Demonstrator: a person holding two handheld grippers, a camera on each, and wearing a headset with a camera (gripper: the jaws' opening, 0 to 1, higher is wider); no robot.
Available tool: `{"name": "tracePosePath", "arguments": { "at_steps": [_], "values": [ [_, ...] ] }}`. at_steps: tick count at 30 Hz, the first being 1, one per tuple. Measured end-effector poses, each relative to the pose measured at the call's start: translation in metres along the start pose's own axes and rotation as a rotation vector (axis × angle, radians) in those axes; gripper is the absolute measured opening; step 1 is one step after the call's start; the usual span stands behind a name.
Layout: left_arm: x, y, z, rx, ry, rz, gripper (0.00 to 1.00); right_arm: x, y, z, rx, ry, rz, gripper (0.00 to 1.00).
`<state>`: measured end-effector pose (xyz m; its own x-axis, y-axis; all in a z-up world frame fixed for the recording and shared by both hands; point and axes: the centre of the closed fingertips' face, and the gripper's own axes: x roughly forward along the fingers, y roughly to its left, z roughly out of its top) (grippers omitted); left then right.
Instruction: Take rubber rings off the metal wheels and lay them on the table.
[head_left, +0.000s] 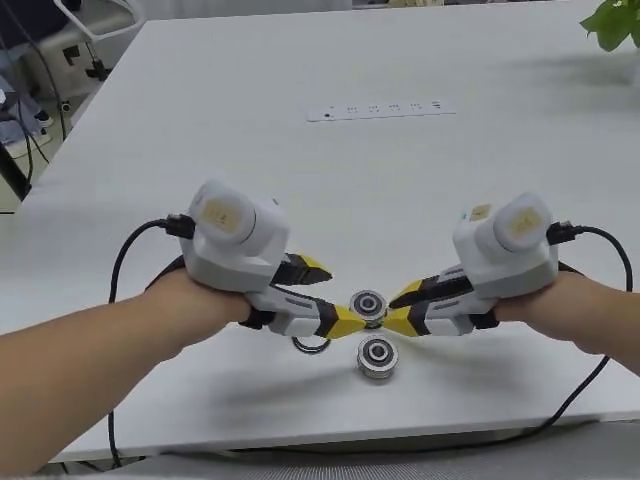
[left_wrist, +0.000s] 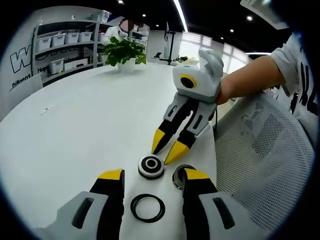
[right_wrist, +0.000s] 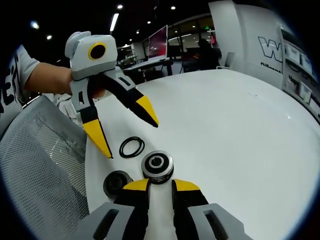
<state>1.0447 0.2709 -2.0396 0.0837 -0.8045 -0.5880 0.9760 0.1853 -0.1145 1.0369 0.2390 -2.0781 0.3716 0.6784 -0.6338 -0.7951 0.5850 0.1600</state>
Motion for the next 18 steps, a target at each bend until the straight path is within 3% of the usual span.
{"name": "tracePosePath", "arguments": {
  "at_steps": [18],
  "values": [
    [0.023,-0.01,-0.003,0.02,0.031,-0.027,0.33,0.005,0.001,-0.001,-0.015,-0.004,0.002,0.11]
  ]
}}
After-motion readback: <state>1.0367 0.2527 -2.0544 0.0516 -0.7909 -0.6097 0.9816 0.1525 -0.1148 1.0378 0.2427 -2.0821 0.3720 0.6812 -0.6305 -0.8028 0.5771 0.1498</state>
